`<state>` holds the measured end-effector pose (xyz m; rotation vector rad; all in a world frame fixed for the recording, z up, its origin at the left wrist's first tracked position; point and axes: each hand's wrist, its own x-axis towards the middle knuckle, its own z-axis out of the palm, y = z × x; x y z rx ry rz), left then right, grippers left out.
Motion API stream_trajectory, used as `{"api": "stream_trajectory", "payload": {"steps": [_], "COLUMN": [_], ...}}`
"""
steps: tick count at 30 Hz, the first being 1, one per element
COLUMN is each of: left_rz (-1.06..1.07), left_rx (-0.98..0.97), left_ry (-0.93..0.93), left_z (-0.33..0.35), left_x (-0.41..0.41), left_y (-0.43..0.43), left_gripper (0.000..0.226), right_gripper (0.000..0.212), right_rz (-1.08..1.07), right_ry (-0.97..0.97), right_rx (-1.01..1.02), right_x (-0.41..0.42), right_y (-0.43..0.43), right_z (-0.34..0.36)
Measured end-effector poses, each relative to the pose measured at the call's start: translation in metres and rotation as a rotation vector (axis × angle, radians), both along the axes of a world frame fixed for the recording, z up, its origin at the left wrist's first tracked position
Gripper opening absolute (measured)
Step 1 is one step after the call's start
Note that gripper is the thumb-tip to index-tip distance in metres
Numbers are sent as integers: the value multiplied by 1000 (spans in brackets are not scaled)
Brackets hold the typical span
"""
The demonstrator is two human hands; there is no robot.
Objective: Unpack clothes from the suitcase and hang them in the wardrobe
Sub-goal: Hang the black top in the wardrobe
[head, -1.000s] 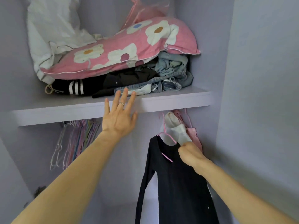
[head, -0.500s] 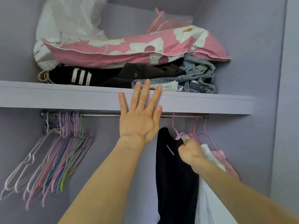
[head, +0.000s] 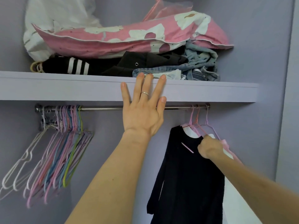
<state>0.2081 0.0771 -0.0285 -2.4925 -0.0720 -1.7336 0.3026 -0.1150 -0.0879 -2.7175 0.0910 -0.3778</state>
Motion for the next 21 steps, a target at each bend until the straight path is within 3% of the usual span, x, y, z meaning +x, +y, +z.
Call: {"api": "stream_trajectory", "payload": {"steps": [1,3,5,7,10,16,18,21], "left_rz": [-2,3,0,5,28,22,-34,-185], "left_rx": [1,9,11,9,-29,-251,-266,-314], "left_ry": [-17,-40,-46,-24,62,522,726,837], "left_z": [0,-1,-4,-8,-10,22,21,12], "left_x": [1,3,6,6,-1,-46,-81,-130], "left_y": [2,4,4,4,1,-33,-62,-110], "left_gripper": [56,56,56,57,57,81,81,74], "right_gripper": [36,36,33,33,43,53,49,37], "right_rz": [80,102,95,138,157,272,310,347], "right_ry": [37,88,85,49,69,102,137,43], "right_rx": [-147,-237,-151,73,0,-37,-4,41], "right_x": [5,19,21,15,-11,-94,-138,-195], "right_y": [1,8,8,5,-9,-55,-84,-128], "right_z": [-8,-24,-30,-30,-24,38,57,77]}}
